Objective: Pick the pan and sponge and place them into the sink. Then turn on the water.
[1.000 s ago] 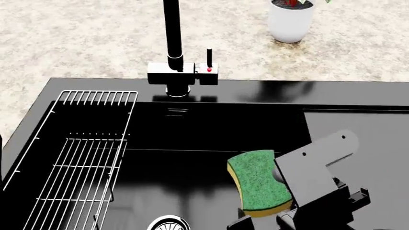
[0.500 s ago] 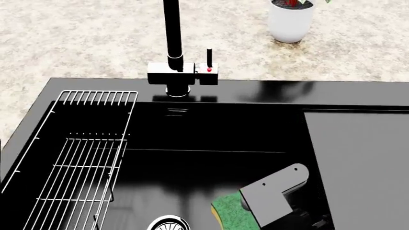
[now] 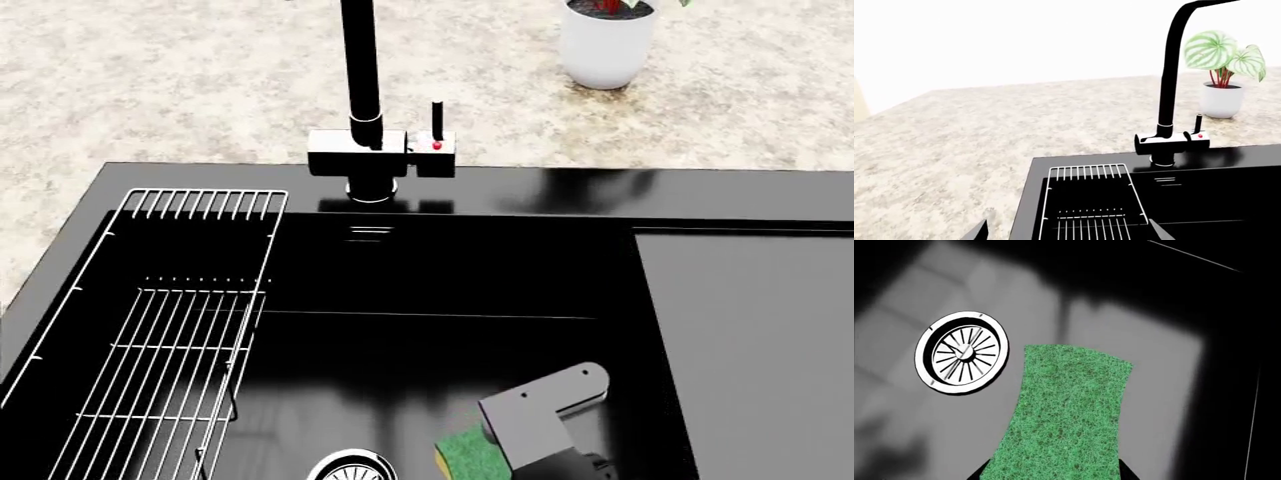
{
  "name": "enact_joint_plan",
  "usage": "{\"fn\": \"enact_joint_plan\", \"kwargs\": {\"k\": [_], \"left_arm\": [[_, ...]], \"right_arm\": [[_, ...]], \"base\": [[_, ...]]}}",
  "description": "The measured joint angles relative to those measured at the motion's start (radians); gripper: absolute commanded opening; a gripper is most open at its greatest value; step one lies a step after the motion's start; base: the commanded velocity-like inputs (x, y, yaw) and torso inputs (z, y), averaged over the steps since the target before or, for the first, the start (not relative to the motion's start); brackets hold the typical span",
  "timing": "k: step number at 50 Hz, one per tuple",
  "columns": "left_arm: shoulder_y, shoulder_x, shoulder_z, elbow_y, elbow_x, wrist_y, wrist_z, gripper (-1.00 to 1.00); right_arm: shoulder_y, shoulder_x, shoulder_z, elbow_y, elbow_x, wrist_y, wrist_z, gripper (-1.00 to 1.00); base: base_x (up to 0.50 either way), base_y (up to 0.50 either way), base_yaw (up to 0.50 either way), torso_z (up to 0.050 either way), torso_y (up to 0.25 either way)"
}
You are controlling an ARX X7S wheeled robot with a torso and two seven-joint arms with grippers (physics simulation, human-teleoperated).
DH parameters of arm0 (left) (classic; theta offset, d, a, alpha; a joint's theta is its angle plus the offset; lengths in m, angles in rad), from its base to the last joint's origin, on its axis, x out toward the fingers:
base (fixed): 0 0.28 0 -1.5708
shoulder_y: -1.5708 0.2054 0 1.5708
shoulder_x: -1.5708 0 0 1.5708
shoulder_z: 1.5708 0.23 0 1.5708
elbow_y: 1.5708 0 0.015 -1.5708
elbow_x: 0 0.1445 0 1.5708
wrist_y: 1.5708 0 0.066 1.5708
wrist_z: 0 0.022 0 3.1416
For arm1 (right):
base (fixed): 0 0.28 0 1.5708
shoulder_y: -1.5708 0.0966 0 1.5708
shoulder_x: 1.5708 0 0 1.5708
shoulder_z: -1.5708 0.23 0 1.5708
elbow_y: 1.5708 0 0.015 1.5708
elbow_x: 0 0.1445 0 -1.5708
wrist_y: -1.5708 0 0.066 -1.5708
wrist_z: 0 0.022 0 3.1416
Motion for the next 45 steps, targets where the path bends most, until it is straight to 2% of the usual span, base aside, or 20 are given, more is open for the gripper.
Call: {"fn": "enact_joint_plan", "kwargs": {"k": [2, 3, 25, 39, 45], "left_arm": [[0.002, 0.0, 0.0, 0.0, 0.002, 0.002, 0.001, 1.0], [0.003, 0.0, 0.001, 0.0, 0.004, 0.002, 0.001, 1.0], [-0.009, -0.001, 0.024, -0.004, 0.005, 0.008, -0.008, 1.0], [-0.024, -0.008, 0.034, -0.005, -0.012, 0.009, -0.025, 1.0], [-0.032, -0.015, 0.035, -0.007, -0.025, 0.008, -0.034, 1.0]], "right_arm": [[0.001, -0.002, 0.006, 0.004, 0.009, 0.01, 0.007, -1.0], [0.001, -0.003, 0.009, 0.005, 0.013, 0.014, 0.011, 1.0], [0.005, 0.002, 0.05, -0.046, 0.051, 0.046, 0.065, 1.0], [0.035, 0.073, 0.24, -0.289, 0.305, 0.146, 0.287, 1.0], [0.017, 0.13, 0.355, -0.416, 0.364, 0.119, 0.329, 1.0]], "base": [[0.0, 0.0, 0.0, 0.0, 0.0], [0.0, 0.0, 0.0, 0.0, 0.0], [0.0, 0.0, 0.0, 0.0, 0.0], [0.0, 0.0, 0.0, 0.0, 0.0], [0.0, 0.0, 0.0, 0.0, 0.0]]}}
